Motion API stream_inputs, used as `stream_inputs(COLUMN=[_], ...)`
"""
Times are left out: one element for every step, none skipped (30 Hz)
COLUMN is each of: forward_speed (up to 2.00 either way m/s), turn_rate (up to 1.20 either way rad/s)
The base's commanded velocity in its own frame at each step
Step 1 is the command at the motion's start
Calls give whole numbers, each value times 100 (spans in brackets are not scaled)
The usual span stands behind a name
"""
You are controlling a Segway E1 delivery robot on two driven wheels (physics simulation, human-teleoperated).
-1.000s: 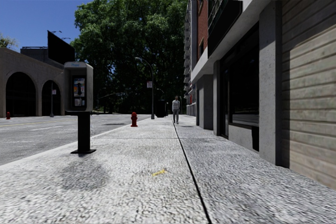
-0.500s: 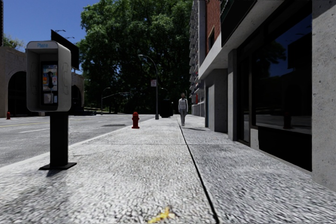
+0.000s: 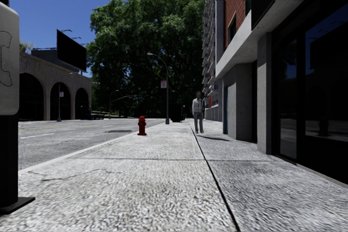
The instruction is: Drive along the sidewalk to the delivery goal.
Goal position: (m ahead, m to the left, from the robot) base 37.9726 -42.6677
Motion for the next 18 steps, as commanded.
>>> stream_inputs(forward_speed=[200,200,200,200,200,200,200,200,200,200,200,200,200,200,200,200,200,200], turn_rate=[20,20,20,20,20,20,20,20,20,20,20,20,20,20,20,20,20,20])
